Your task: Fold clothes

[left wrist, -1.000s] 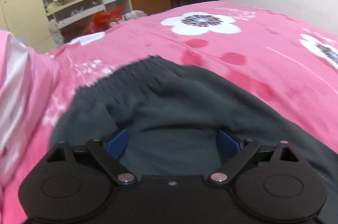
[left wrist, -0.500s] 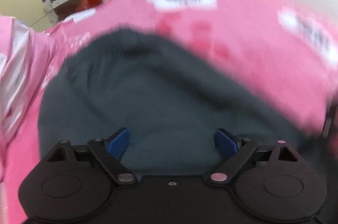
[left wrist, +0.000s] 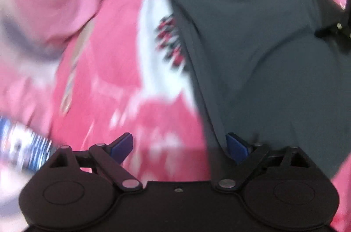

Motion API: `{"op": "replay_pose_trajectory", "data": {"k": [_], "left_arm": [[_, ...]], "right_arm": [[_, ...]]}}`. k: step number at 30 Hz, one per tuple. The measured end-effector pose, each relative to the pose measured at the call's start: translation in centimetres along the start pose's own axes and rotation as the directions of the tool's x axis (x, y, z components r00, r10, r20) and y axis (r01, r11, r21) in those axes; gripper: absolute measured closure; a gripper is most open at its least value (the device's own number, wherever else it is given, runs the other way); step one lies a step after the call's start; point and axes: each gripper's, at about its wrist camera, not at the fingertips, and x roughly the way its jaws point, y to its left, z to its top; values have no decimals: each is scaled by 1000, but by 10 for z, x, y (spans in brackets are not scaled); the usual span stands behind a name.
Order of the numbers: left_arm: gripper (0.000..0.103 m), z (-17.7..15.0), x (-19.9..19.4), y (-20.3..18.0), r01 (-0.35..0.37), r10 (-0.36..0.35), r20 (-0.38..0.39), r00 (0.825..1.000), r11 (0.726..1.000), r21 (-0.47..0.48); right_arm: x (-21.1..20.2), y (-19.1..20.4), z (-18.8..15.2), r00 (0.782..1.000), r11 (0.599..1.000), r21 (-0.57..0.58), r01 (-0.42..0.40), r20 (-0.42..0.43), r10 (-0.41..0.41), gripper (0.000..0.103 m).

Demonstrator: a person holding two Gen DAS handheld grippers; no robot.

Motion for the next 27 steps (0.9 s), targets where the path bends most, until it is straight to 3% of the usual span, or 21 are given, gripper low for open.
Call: {"op": "replay_pose_trajectory", "data": {"k": [3, 5, 6, 7, 8, 10, 14, 16, 18, 21, 23, 25, 26, 27], "left_arm": [[13, -1, -20, -14, -93, 91, 39, 995, 994, 52], [13, 12, -38, -40, -138, 109, 179, 978, 978, 156], [13, 17, -39, -47, -130, 95, 203, 975, 977, 170], [13, 25, -39, -57, -102, 58, 224, 973, 977, 188], [13, 41, -33, -73, -23, -28, 235, 972, 977, 211], [13, 53, -17, -93, 77, -132, 222, 966, 968, 240], [12, 50, 7, -112, 144, -206, 181, 962, 941, 305], [8, 38, 8, -98, 171, -219, 184, 958, 955, 244], [7, 18, 11, -69, 201, -210, 117, 971, 976, 87], [6, -12, 6, -42, 168, -165, 57, 985, 984, -62], [9, -21, -2, -29, 171, -164, 52, 985, 967, -187], [12, -21, -10, -20, 190, -175, 76, 982, 934, -304], [12, -14, -18, -18, 217, -180, 132, 975, 908, -359], [12, 3, -26, -21, 246, -177, 214, 961, 901, -358]], "right_arm": [[-2, 0, -1, 1000, 1000, 4, 3, -1, -3, 0], [-2, -2, -2, 1000, 1000, 6, -1, 1, 1, 0], [-2, -2, -2, 1000, 1000, 7, -4, 2, 4, 0], [-2, -3, -2, 1000, 1000, 7, -5, 3, 5, 0], [-2, -3, -3, 1000, 1000, 6, -7, 4, 7, 0], [-2, -4, -4, 1000, 1000, 5, -12, 7, 12, 0], [-1, -7, -3, 1000, 1000, 4, -23, 10, 23, 0], [-1, -8, -3, 1000, 1000, 3, -25, 10, 25, 0], [-1, -8, -2, 1000, 1000, 4, -25, 6, 25, 0], [-4, -5, -2, 1000, 1000, 3, -17, 0, 17, 0], [-5, -5, -2, 1000, 1000, 4, -16, -3, 16, 0], [-4, -5, -2, 1000, 1000, 5, -16, 0, 16, 0], [-4, -4, -3, 1000, 1000, 5, -16, 1, 16, 0], [-4, -4, -3, 1000, 1000, 6, -17, 1, 17, 0]]}}
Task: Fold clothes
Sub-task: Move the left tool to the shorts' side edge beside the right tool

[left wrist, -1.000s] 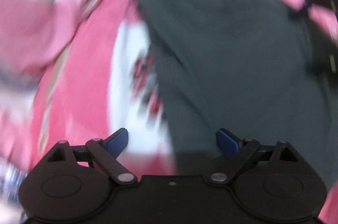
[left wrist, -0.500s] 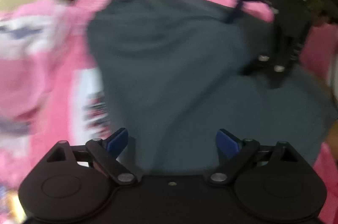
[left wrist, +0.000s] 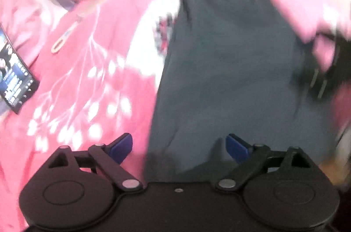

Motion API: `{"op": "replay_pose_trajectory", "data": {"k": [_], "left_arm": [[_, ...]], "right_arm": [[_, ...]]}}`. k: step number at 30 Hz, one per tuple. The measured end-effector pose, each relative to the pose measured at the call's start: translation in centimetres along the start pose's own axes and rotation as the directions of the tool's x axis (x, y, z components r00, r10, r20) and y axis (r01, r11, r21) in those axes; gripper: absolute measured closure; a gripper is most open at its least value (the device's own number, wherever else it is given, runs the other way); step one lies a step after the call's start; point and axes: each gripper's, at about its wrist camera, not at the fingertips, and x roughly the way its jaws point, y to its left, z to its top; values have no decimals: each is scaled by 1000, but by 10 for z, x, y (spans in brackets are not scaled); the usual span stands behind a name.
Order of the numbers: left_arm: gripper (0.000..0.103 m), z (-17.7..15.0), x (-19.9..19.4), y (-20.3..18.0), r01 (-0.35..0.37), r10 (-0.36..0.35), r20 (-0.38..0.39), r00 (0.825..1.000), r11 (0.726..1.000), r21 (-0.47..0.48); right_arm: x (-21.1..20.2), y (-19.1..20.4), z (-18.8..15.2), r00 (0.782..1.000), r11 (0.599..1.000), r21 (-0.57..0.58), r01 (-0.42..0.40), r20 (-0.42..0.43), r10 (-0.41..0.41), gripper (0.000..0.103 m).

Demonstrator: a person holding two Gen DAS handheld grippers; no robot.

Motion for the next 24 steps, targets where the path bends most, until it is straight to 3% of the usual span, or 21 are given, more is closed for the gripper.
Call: {"op": "replay_pose_trajectory", "data": {"k": [1, 4, 8, 11, 17, 19, 23, 24], "left_arm": [[12, 14, -2, -11, 23, -23, 68, 997, 1000, 14], [11, 44, 22, -45, 36, -67, 143, 988, 978, 205], [11, 65, 83, -72, 80, -113, 101, 989, 956, 281], [11, 57, 117, -72, 78, -101, 60, 993, 951, 301], [10, 0, 78, -57, 50, -73, 51, 996, 936, 349], [8, -28, 58, -48, 34, -46, 30, 999, 943, 330], [9, -52, 31, -38, 19, -13, -22, 1000, 959, 282], [18, -51, 27, -39, 2, 1, -11, 1000, 961, 276]], "right_arm": [[0, 0, 0, 1000, 1000, 0, -2, 1, 2, 0], [0, -1, -1, 1000, 1000, -1, -5, 4, 5, 0], [0, -1, -2, 1000, 1000, -6, -7, 4, 7, 0], [0, -3, -3, 1000, 1000, -9, -11, 4, 11, 0], [-1, -3, -2, 1000, 1000, -15, -11, 2, 11, 0], [-1, -2, -2, 1000, 1000, -15, -8, 2, 8, 0], [-2, -1, -2, 1000, 1000, -16, -5, 1, 5, 0], [-2, 0, -2, 1000, 1000, -17, -4, 0, 4, 0]]}}
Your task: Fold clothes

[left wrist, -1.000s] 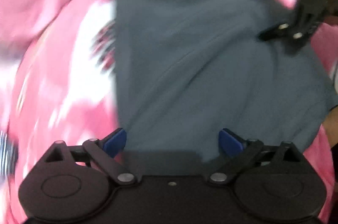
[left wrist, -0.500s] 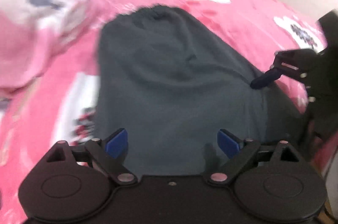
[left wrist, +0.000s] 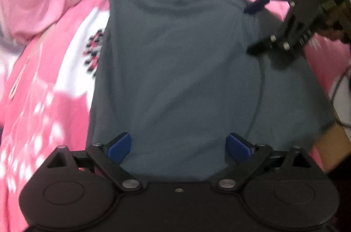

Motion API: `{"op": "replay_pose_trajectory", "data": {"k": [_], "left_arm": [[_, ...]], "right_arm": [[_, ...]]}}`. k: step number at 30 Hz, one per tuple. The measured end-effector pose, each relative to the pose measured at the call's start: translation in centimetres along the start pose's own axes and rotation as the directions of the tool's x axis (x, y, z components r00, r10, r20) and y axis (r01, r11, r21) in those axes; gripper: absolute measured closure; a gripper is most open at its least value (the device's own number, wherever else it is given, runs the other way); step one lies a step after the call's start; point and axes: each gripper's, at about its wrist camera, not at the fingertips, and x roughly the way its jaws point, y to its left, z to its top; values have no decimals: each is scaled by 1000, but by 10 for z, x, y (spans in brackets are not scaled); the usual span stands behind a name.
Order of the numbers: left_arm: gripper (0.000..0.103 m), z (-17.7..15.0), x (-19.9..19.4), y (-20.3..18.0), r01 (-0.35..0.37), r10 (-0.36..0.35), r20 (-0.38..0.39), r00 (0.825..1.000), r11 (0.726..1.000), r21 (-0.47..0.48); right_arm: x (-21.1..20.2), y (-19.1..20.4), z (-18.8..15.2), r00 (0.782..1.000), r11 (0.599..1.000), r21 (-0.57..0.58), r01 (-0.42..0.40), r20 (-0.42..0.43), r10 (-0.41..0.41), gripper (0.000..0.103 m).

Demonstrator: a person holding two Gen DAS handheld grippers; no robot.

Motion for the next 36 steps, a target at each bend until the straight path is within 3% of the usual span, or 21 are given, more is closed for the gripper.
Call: {"op": "replay_pose_trajectory", "data": {"k": [1, 2, 6, 8, 12, 14, 16, 18, 20, 21, 23, 26, 29, 32, 34, 36], "left_arm": [[19, 3, -8, -2, -19, 19, 37, 999, 1000, -9], [17, 11, -22, -4, -33, 35, 132, 991, 999, -24], [15, 43, -12, -3, 2, 6, 183, 983, 999, -42], [15, 59, 12, -2, 14, -8, 210, 978, 999, -29], [12, 68, 56, -5, -1, -4, 159, 987, 1000, 31], [6, 66, 63, -3, 2, -8, 182, 983, 999, 35], [6, 62, 65, 0, 4, -10, 190, 982, 999, 34], [6, 60, 64, 1, 5, -12, 181, 983, 999, 35], [6, 57, 64, 2, 0, -7, 176, 984, 999, 44], [6, 55, 63, 2, 0, -7, 180, 984, 999, 40], [6, 52, 62, 1, -2, -2, 188, 982, 1000, 22], [6, 50, 61, 0, -5, 2, 190, 982, 1000, 17], [5, 50, 62, 1, -2, -2, 191, 982, 1000, 17], [4, 48, 62, 0, -4, 1, 193, 981, 1000, 14], [4, 47, 61, -1, -5, 3, 192, 981, 1000, 12], [4, 47, 60, -1, -4, 2, 188, 982, 1000, 9]], "right_arm": [[-1, 0, 0, 1000, 1000, -2, 1, -1, -1, 0], [-2, 1, 1, 1000, 1000, -2, 2, -2, -2, 0], [-7, 3, 5, 999, 999, -4, 37, 37, -37, 0], [-9, 3, 7, 997, 999, 2, 52, 65, -52, 0], [-17, -3, 13, 986, 997, 58, 45, 158, -54, 0], [-11, -7, 21, 979, 997, 77, -18, 203, 2, 0], [1, -5, 30, 977, 994, 60, -87, 199, 74, 0], [18, 5, 33, 984, 996, -11, -86, 159, 86, 0], [32, 13, 28, 987, 995, -90, -39, 151, 52, 0], [31, 9, 26, 986, 996, -76, -44, 158, 56, 0], [29, 0, 27, 989, 998, -29, -47, 140, 51, 0], [23, -22, 28, 992, 994, 85, 68, 97, -76, 0], [19, -46, 25, 987, 973, 196, 120, 79, -138, 0], [9, -46, 31, 979, 962, 235, 142, 111, -172, 10], [0, -35, 36, 978, 979, 202, 22, 200, -63, 10], [5, -24, 38, 982, 986, 162, -30, 191, -2, 9]]}}
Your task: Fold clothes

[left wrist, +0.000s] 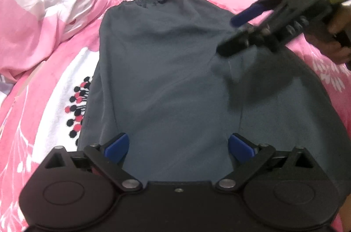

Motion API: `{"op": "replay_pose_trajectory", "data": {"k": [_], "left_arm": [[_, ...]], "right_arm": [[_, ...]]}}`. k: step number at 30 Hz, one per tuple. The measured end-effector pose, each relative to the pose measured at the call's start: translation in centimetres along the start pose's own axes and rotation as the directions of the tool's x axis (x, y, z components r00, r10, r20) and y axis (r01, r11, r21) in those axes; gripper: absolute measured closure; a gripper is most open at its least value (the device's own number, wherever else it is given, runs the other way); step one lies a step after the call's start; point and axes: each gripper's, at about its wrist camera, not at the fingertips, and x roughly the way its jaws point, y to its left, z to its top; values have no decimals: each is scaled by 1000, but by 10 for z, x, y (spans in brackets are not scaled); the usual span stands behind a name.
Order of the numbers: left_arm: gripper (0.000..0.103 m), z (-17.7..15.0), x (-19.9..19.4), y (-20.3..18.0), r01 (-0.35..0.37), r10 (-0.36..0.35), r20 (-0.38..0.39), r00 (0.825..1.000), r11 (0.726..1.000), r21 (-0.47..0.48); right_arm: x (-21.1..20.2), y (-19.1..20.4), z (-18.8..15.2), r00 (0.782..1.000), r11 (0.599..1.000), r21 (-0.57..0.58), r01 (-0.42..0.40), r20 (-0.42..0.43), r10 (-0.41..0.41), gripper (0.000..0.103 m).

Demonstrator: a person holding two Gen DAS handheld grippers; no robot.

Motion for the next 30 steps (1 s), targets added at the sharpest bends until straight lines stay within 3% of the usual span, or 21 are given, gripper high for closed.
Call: {"op": "replay_pose_trajectory", "data": {"k": [3, 5, 12, 13, 14, 15, 18, 20, 23, 25, 28, 30], "left_arm": [[4, 0, 0, 0, -2, 2, -3, 1000, 1000, 0], [4, -1, -1, -1, -6, 6, 2, 1000, 1000, 0], [3, -3, -1, -2, -13, 14, 9, 1000, 1000, -8], [3, -3, -1, -2, -14, 14, 7, 1000, 1000, -10], [3, -3, -1, -2, -15, 15, 6, 1000, 1000, -12], [3, -3, -1, -2, -15, 15, 6, 1000, 1000, -13], [3, -2, -2, -3, -18, 18, -4, 1000, 1000, -16], [3, 0, -2, -4, -22, 22, -18, 1000, 1000, -20], [4, 12, -6, -7, -55, 53, -68, 996, 998, -35], [4, 14, -10, -10, -94, 91, -61, 994, 995, -39], [3, 11, -6, -13, -114, 108, -96, 989, 992, -51], [3, 6, -6, -15, -129, 116, -115, 987, 985, -113]], "right_arm": [[21, 23, -11, 997, 995, -102, -17, -82, 9, 5], [22, 30, -20, 998, 983, -184, 5, -60, -17, 2], [12, -13, -17, 981, 986, 23, 164, -112, -160, 0], [12, -15, -15, 976, 981, 30, 190, -113, -186, 1], [7, -13, -12, 974, 977, 43, 210, -92, -206, 9], [4, -11, -11, 975, 976, 51, 212, -73, -208, 12], [-4, 7, -1, 1000, 999, 28, 29, -6, -29, 10], [7, 21, -2, 999, 1000, 7, -13, -37, 13, 10], [25, 43, -18, 995, 993, -116, 4, -99, -16, 7], [22, 50, -26, 994, 987, -161, 19, -100, -35, 3], [17, 40, -24, 989, 996, -83, 34, -141, -45, 1], [11, 31, -26, 987, 998, -50, 49, -153, -56, 1]]}}
